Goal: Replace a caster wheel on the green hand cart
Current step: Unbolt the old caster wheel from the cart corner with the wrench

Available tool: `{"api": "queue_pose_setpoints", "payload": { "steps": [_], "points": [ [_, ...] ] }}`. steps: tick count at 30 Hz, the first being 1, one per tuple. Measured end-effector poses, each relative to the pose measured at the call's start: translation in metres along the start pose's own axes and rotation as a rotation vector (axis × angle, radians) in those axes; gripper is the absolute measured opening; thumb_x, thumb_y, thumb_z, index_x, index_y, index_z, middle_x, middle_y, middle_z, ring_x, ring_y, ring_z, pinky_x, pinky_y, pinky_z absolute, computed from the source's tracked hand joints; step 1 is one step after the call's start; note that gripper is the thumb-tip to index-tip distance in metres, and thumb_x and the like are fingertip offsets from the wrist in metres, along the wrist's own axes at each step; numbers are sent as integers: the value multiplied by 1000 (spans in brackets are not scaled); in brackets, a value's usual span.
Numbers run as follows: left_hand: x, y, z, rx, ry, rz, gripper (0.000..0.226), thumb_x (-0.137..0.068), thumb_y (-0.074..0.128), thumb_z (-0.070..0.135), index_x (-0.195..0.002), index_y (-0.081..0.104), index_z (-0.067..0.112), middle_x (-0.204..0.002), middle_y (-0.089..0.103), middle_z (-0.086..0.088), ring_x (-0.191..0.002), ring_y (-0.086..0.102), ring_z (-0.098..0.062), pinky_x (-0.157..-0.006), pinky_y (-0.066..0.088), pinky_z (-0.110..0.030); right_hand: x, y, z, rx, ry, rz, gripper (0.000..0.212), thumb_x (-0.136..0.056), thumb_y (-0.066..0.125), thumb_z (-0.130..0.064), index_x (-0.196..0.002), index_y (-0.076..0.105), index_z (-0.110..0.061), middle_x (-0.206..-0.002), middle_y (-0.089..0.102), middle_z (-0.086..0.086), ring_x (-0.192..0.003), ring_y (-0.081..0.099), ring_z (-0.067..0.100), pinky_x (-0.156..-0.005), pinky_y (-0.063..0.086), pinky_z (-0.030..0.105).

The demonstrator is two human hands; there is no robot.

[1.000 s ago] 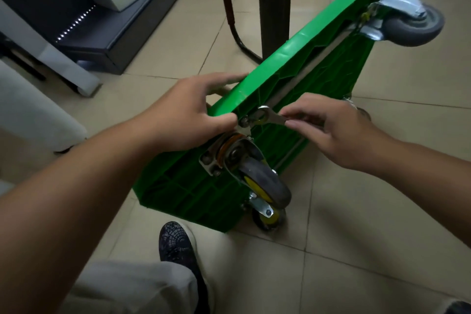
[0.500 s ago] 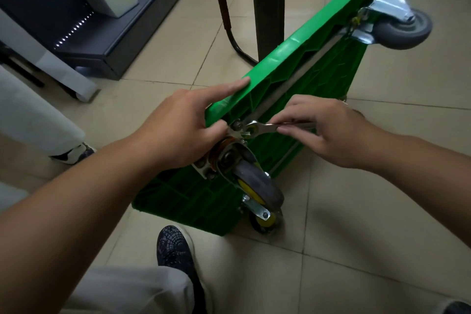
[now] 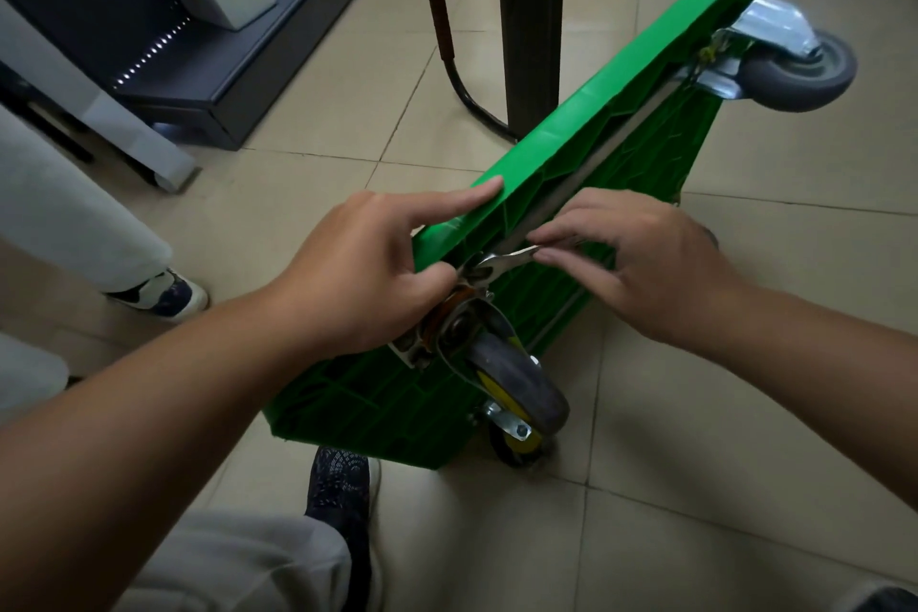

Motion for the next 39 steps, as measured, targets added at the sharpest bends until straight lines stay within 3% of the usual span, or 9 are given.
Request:
{"api": "queue_pose_setpoints", "payload": {
  "steps": [2, 4, 10, 17, 20, 24, 28, 33, 39],
  "points": [
    [4, -1, -3, 14, 6, -14, 74, -89, 64, 16, -143, 45, 64, -75, 76, -11, -40, 48, -23, -46, 48, -39, 8, 11, -3, -30, 44, 11, 20, -94, 70, -29, -104, 77, -12, -94, 72, 0, -84, 68, 20, -73, 56, 44],
    [7, -2, -6, 28, 16, -20, 75, -89, 64, 17, -142, 44, 65, -78, 77, -11, -42, 54, -30, -45, 50, -40, 14, 24, -5, -81, 88, 4, 20, -95, 69, -29, -102, 75, -11, -93, 72, 1, -85, 68, 20, -74, 56, 46],
    [1, -9, -13, 49, 50, -34, 70, -87, 60, 26, -140, 44, 68, -105, 77, -19, -46, 60, -31, -48, 56, -42, 1, 39, 5, -191, 187, 16, 22, -93, 73, -31, -99, 73, -10, -94, 71, -3, -91, 64, 6, -83, 55, 31],
    [-7, -10, -21, 44, 73, -33, 62, -87, 61, 38, -141, 47, 64, -114, 76, -15, -78, 75, -34, -72, 61, -47, -4, 45, 10, 43, 49, 90, 31, -94, 69, -37, -99, 76, -7, -92, 74, 8, -85, 68, 29, -74, 55, 46],
    [-6, -10, -21, 13, 82, -18, 61, -86, 57, 38, -141, 48, 63, -105, 78, -9, -55, 63, -27, -57, 56, -41, -9, 44, 13, 21, 28, 62, 33, -93, 71, -37, -98, 76, -4, -90, 75, 11, -83, 69, 33, -75, 55, 48],
    [-7, -11, -21, 20, 83, -15, 62, -88, 60, 30, -142, 50, 60, -117, 77, -1, -65, 70, -34, -62, 58, -45, -17, 24, 11, -23, 36, -12, 53, -84, 63, -57, -83, 76, -6, -73, 72, 8, -67, 66, 28, -62, 55, 42],
    [-4, -11, -23, -2, 103, -7, 61, -91, 61, 29, -143, 49, 60, -112, 78, 1, -43, 56, -17, -46, 53, -37, -15, 13, 6, 8, 103, -99, 59, -80, 54, -71, -78, 70, -14, -62, 66, 2, -56, 60, 22, -53, 52, 39],
    [-2, -11, -24, 29, 97, 3, 64, -92, 64, 22, -142, 50, 59, -94, 80, 2, -39, 39, -9, -41, 46, -35, -8, 19, 2, 86, 65, -33, 58, -85, 52, -66, -83, 66, -9, -69, 65, 8, -66, 59, 29, -58, 51, 42],
    [-1, -9, -22, 56, 74, -5, 63, -89, 61, 28, -141, 49, 62, -89, 79, -5, -41, 40, -13, -45, 50, -38, -1, 47, 14, 94, 104, 15, 60, -92, 47, -66, -91, 63, -7, -77, 64, 10, -73, 59, 32, -63, 45, 38]
  ]
}}
Point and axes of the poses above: each hand's wrist, its own x-axis away from the middle knuckle, its own y-axis out of the palm, z = x × y, the point moved 3 cm from there along -x, towards the middle knuckle
